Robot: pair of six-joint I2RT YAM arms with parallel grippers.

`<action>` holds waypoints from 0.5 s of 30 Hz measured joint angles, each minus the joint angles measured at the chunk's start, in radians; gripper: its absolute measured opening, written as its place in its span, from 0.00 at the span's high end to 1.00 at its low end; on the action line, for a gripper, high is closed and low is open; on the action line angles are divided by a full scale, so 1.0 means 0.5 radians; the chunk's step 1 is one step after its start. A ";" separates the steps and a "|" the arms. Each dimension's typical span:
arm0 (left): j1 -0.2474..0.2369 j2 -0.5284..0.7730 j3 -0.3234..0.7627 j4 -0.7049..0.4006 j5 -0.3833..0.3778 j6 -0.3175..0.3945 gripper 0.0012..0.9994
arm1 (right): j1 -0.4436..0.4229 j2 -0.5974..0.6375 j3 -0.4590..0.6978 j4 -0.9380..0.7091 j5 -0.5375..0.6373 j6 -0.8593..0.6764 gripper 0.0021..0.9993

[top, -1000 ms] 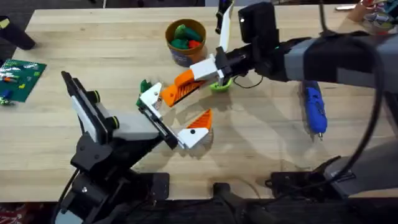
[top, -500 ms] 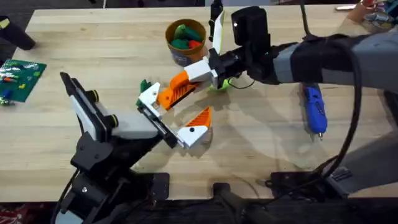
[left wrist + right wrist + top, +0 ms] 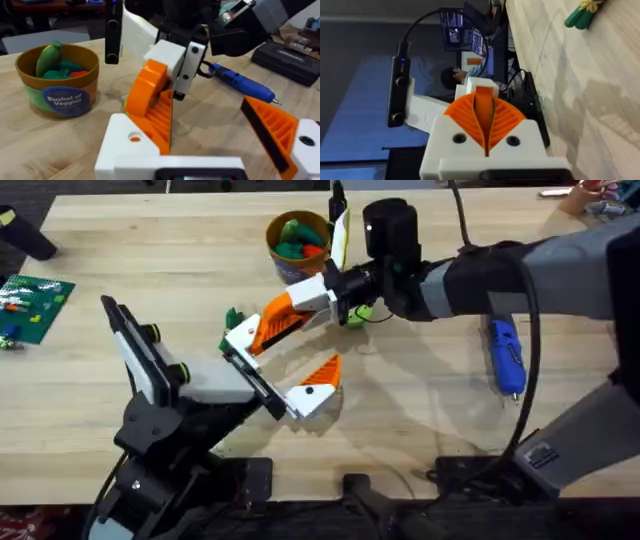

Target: Pick up the gripper from the table and insert it into the empty holder that is missing its gripper. Then pick up a screw, insert it into the mounting hole, and use the screwdriver to tighten it. Finally, clean up the table by picking up the vegetable and placing it into the bucket.

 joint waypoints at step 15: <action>0.005 0.000 0.000 0.000 -0.024 -0.018 0.02 | 0.054 0.001 0.000 0.059 0.105 0.044 0.98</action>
